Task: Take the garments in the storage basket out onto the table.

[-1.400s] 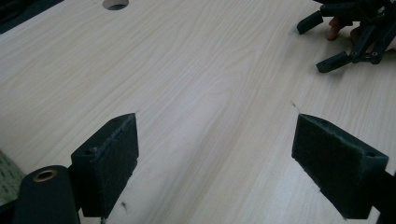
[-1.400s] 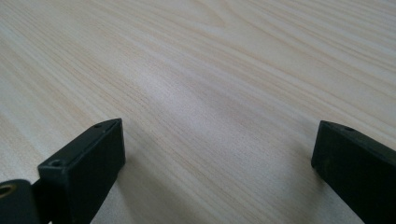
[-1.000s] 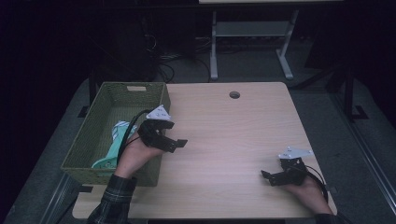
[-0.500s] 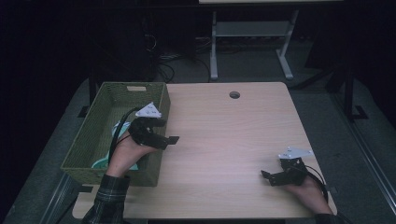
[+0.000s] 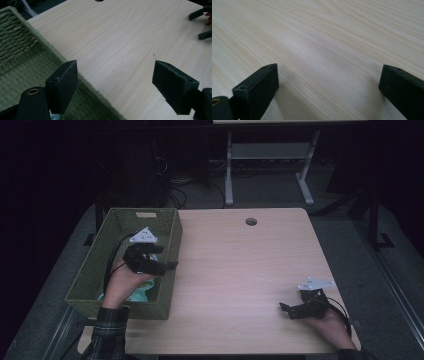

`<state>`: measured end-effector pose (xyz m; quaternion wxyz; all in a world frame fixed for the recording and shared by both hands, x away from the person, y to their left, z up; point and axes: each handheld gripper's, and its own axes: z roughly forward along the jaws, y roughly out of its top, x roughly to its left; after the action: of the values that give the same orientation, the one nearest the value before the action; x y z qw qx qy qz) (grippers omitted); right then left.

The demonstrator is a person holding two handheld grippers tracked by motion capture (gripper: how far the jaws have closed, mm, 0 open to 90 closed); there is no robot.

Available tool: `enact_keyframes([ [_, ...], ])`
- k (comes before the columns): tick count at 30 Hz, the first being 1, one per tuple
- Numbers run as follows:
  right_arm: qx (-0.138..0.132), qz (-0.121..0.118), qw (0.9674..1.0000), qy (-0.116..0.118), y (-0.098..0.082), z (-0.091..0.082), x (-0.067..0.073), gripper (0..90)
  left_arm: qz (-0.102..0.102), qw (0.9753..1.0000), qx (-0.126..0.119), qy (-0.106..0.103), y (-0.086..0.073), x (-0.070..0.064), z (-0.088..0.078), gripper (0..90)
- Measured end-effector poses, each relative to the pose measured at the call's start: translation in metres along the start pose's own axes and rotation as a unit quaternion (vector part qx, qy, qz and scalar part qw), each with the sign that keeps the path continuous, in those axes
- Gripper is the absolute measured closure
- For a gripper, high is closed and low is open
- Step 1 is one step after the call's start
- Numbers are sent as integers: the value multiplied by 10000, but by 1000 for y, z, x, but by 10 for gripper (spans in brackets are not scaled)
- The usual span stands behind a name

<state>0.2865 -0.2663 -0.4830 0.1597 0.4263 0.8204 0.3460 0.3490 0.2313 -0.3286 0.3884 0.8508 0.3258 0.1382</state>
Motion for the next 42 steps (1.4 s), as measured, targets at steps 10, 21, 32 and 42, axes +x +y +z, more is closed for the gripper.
enact_keyframes([
  [10,2,1,10000,1,0,0,0,23,-139,9994,63,296,-12,18,-9,232],
  [21,1,1,10000,1,0,0,0,23,-316,9984,156,443,-30,38,-12,292],
  [32,3,1,10000,1,0,0,0,23,-513,9960,426,587,-48,51,-2,298],
  [42,1,0,10000,1,0,0,0,23,-588,9949,594,558,-62,56,6,296],
])
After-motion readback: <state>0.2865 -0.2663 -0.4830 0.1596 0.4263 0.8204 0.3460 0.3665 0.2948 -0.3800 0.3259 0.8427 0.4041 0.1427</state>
